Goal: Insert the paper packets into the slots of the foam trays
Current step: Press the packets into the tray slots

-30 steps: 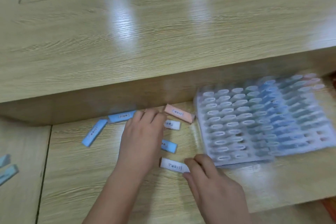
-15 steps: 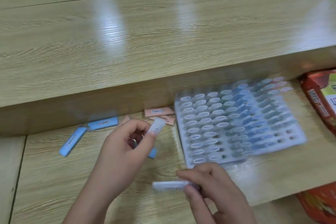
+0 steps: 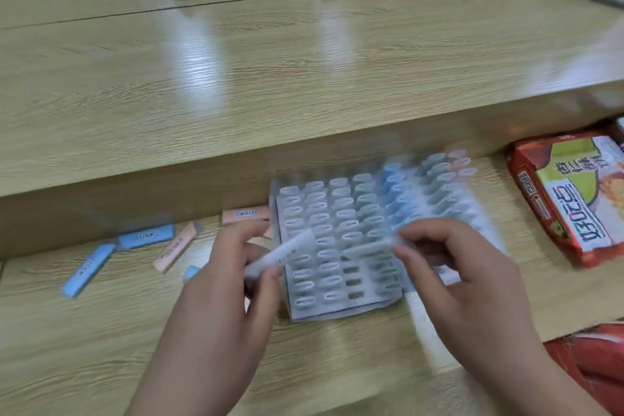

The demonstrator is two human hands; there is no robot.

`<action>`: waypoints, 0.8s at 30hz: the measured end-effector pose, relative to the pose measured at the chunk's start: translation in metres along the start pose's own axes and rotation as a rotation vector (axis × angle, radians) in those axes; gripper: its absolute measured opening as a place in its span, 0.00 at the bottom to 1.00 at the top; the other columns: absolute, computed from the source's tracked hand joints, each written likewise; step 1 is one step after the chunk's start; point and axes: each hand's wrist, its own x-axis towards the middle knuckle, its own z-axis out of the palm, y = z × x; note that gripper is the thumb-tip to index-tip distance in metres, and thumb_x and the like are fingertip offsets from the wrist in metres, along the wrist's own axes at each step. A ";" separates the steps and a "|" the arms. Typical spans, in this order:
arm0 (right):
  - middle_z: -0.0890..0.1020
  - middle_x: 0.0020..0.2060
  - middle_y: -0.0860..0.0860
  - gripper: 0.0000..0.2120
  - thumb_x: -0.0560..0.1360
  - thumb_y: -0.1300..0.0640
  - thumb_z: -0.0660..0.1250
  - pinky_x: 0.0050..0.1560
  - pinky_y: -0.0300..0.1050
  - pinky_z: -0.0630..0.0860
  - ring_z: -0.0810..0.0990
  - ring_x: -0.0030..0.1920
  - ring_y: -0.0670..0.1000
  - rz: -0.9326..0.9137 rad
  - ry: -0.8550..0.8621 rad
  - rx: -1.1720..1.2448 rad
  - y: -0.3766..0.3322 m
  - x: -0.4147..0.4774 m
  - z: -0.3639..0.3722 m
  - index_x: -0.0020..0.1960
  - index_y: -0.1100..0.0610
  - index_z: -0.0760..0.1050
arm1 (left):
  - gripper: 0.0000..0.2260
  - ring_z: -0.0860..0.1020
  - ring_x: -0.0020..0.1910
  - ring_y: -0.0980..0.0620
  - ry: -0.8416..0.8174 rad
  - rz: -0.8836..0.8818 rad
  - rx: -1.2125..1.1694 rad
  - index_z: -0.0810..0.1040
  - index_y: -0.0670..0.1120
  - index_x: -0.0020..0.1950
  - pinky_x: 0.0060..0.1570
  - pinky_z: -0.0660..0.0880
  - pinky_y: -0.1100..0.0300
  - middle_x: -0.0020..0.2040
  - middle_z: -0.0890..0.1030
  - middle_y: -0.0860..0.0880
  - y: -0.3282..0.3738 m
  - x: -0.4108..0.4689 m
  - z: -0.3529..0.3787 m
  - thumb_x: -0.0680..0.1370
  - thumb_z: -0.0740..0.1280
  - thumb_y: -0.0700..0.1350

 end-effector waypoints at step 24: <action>0.81 0.44 0.39 0.04 0.76 0.53 0.70 0.43 0.41 0.76 0.76 0.44 0.40 -0.170 -0.130 -0.106 0.026 0.023 0.015 0.50 0.47 0.81 | 0.27 0.74 0.39 0.49 -0.118 0.268 0.481 0.80 0.45 0.64 0.32 0.72 0.56 0.41 0.78 0.53 0.030 0.014 0.055 0.66 0.79 0.34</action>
